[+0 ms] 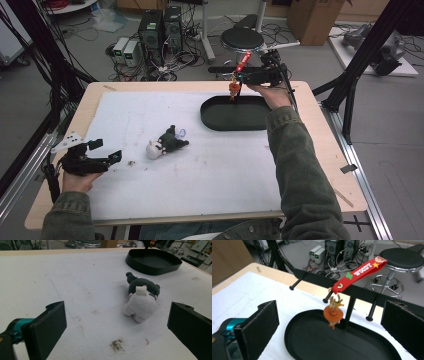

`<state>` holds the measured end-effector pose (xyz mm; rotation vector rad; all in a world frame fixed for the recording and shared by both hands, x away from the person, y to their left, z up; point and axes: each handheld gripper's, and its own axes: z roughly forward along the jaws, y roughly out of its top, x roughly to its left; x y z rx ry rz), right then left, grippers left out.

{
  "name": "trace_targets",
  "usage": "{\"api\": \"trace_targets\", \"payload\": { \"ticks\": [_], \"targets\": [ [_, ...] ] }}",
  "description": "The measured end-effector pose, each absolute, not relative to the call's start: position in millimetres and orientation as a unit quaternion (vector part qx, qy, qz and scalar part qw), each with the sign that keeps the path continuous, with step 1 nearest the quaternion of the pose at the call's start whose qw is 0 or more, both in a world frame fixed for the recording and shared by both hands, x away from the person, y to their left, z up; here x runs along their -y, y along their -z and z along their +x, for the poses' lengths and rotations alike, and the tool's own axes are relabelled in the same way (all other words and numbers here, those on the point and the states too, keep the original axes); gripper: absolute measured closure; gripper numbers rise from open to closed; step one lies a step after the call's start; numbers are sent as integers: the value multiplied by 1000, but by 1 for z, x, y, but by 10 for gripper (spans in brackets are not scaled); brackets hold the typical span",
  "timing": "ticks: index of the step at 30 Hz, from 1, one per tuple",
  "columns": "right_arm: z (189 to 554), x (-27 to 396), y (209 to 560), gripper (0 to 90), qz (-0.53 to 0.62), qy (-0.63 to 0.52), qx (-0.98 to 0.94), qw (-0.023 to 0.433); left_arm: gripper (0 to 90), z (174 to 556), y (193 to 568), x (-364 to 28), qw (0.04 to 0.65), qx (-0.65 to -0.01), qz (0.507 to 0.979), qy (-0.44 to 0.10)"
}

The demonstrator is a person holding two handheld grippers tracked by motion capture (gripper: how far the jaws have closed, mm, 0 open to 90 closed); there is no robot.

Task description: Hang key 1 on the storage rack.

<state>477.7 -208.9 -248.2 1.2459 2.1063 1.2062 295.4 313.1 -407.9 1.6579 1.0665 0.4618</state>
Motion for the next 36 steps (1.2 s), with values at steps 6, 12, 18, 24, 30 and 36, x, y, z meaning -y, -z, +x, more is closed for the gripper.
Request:
{"api": "trace_targets", "payload": {
  "ticks": [6, 12, 18, 24, 30, 36],
  "targets": [
    [465, 213, 246, 5, 444, -446, -751, 200, 26, 295, 408, -313, 530, -447, 694, -193],
    [455, 225, 251, 5, 446, -442, -752, 202, 26, 296, 409, -312, 522, -448, 701, -187],
    [444, 241, 263, 6, 457, -445, -744, 200, 26, 294, 409, -316, 523, -452, 697, -190],
    [431, 250, 273, 6, 459, -433, -746, 214, 26, 294, 409, -316, 521, -454, 697, -193],
    [418, 256, 280, 6, 460, -446, -739, 208, 26, 293, 409, -316, 520, -453, 698, -193],
    [408, 270, 291, 5, 471, -460, -723, 206, 26, 294, 409, -315, 519, -454, 699, -191]
  ]
}}
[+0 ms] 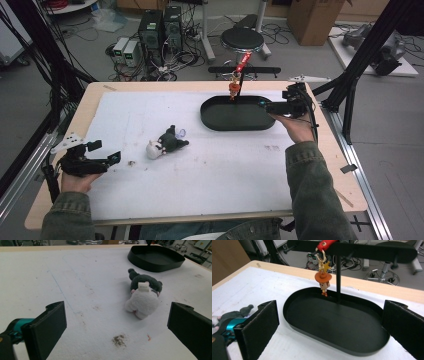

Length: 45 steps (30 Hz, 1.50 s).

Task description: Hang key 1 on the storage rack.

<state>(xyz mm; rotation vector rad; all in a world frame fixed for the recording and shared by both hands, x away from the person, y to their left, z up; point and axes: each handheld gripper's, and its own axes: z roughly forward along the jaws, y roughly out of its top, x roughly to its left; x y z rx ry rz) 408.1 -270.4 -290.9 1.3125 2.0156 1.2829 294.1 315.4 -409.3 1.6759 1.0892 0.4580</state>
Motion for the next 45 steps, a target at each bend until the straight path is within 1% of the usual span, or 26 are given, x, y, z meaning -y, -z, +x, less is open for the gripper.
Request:
{"api": "trace_targets", "payload": {
  "ticks": [8, 25, 28, 34, 45],
  "targets": [
    [398, 286, 310, 6, 480, -462, -719, 200, 26, 294, 410, -315, 517, -457, 699, -190],
    [373, 293, 351, 5, 465, -481, -714, 206, 26, 293, 410, -318, 516, -462, 696, -192],
    [366, 294, 360, 5, 473, -510, -693, 188, 26, 293, 410, -318, 515, -463, 695, -192],
    [355, 290, 376, 5, 452, -497, -710, 212, 26, 292, 410, -319, 513, -464, 696, -192],
    [338, 292, 409, 5, 465, -488, -706, 219, 26, 293, 408, -317, 515, -464, 697, -183]
  ]
}}
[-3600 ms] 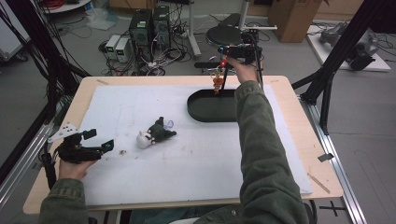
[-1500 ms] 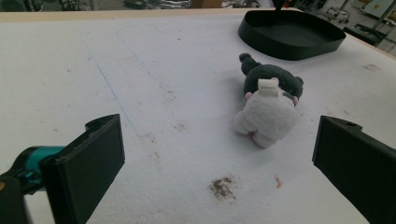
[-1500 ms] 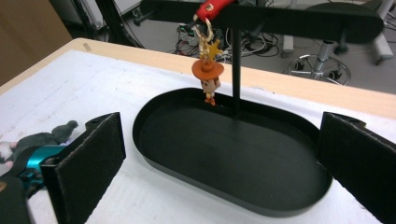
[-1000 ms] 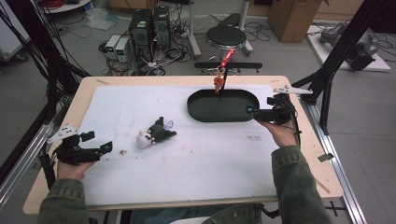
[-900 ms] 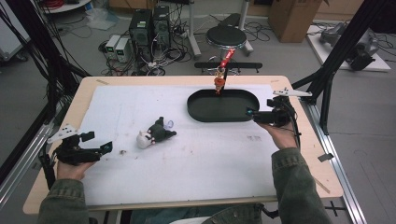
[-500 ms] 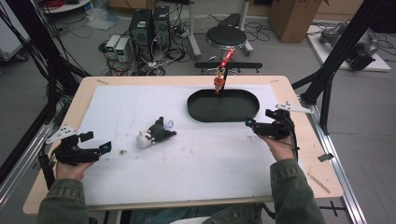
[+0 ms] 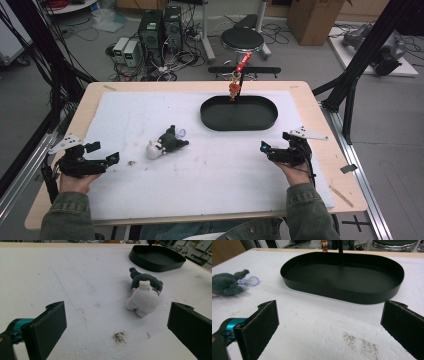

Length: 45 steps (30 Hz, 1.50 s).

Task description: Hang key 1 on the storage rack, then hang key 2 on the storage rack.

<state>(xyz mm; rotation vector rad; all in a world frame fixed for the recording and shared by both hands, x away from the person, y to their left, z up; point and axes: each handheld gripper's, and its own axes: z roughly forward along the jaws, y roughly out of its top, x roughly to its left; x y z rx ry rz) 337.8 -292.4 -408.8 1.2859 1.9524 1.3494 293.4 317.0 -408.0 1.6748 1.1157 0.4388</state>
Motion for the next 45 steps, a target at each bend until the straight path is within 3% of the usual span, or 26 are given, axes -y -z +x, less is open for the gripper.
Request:
{"api": "trace_targets", "payload": {
  "ticks": [8, 22, 45],
  "targets": [
    [333, 298, 406, 5, 457, -493, -699, 242, 26, 315, 385, -297, 499, -440, 722, -193],
    [329, 307, 407, 5, 456, -506, -692, 240, 26, 352, 364, -270, 464, -417, 762, -172],
    [328, 312, 407, 5, 459, -511, -682, 249, 26, 395, 363, -214, 389, -381, 830, -121]
  ]
}}
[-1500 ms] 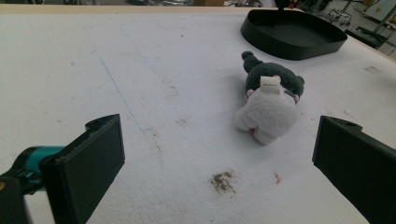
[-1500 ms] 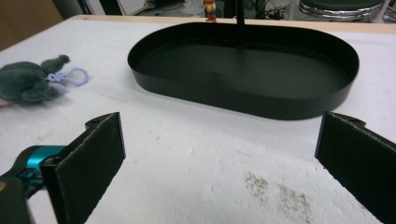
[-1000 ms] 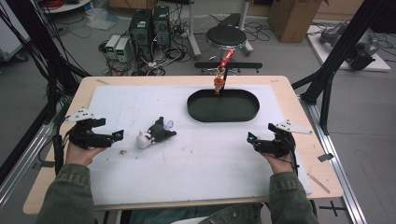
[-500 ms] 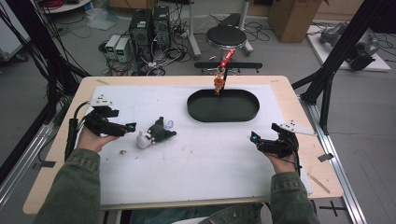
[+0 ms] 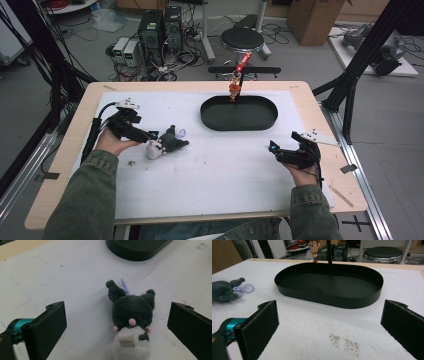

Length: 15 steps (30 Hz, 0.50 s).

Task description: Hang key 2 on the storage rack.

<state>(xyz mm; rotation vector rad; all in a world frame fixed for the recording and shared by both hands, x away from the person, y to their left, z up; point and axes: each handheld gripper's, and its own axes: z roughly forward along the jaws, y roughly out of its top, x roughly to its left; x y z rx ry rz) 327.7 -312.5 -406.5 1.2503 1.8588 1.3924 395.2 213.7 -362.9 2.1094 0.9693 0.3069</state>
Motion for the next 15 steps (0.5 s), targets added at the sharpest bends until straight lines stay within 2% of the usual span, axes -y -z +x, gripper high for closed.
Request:
{"api": "trace_targets", "payload": {
  "ticks": [15],
  "targets": [
    [326, 311, 407, 5, 452, -507, -689, 251, 33, 406, 379, -187, 336, -357, 865, -107]
  ]
}}
